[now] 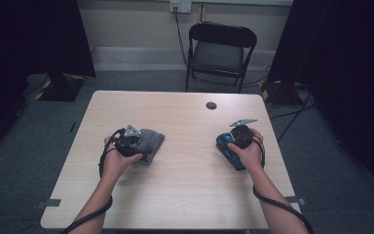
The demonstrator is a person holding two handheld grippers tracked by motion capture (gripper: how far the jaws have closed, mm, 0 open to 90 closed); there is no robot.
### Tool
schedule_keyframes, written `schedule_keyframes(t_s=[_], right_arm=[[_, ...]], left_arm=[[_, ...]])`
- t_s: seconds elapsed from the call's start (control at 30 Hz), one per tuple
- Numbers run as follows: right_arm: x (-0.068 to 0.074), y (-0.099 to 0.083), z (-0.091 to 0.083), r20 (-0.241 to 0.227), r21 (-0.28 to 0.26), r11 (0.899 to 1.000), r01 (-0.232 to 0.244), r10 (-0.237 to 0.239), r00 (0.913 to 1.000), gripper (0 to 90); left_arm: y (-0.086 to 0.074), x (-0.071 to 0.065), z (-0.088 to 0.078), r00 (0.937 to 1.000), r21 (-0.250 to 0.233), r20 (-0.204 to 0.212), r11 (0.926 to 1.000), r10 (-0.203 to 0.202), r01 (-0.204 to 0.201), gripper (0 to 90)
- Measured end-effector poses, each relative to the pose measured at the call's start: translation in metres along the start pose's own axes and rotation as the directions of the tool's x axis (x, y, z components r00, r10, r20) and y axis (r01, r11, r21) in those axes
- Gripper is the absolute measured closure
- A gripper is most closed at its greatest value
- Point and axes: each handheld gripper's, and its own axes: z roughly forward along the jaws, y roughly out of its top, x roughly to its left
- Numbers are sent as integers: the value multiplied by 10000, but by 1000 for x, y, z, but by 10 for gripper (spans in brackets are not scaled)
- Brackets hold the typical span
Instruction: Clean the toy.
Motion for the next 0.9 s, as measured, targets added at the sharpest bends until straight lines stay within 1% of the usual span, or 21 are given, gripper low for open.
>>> schedule_keyframes(t_s=[0.07, 0.13, 0.17, 0.23, 0.3, 0.4, 0.47, 0.5, 0.53, 0.57, 0.7, 0.77, 0.87, 0.9], right_arm=[[1, 0, -5, -144, -118, 9999, -50, 48, 9999, 161], [1, 1, -9, -197, -173, 9998, -63, 60, 9998, 162], [2, 1, -12, -226, -190, 9998, -28, 24, 9997, 161], [4, 2, -16, -220, -265, 9996, -51, 45, 9997, 177], [8, 2, -19, -317, -278, 9996, 36, -45, 9995, 171], [15, 3, -25, -480, -358, 9990, 259, -276, 9985, 170], [20, 3, -28, -598, -423, 9985, 338, -363, 9975, 170], [22, 2, -28, -644, -430, 9983, 386, -413, 9971, 169], [24, 2, -29, -686, -423, 9981, 447, -476, 9965, 169], [26, 2, -29, -782, -431, 9979, 482, -515, 9956, 169], [37, -1, -30, -1076, -474, 9965, 695, -742, 9914, 168], [42, -2, -31, -1212, -529, 9954, 797, -856, 9889, 167], [49, -4, -30, -1416, -508, 9946, 903, -967, 9852, 166], [51, -5, -30, -1456, -521, 9941, 956, -1023, 9840, 166]], left_arm=[[2, -2, -2, 9999, -80, 99, 9999, 111, -110, 229], [4, -6, -3, 9998, -143, 205, 9999, 17, -14, 216], [5, -7, -4, 9994, -165, 332, 9998, -83, 89, 210], [7, -10, -5, 9991, -200, 411, 9998, -59, 68, 189], [8, -14, -6, 9985, -299, 544, 9996, 16, 0, 182], [9, -19, -7, 9972, -274, 703, 9994, 234, -216, 165], [9, -23, -7, 9963, -325, 825, 9993, 221, -195, 157], [9, -25, -8, 9957, -326, 892, 9993, 235, -206, 158], [9, -26, -8, 9950, -303, 939, 9990, 341, -314, 158], [10, -29, -7, 9943, -348, 1017, 9990, 304, -270, 158], [10, -36, -7, 9921, -323, 1128, 9981, 550, -517, 158], [9, -40, -7, 9896, -377, 1350, 9983, 490, -443, 158], [8, -46, -6, 9875, -412, 1459, 9977, 594, -539, 158], [8, -48, -5, 9864, -378, 1548, 9980, 556, -504, 158]])
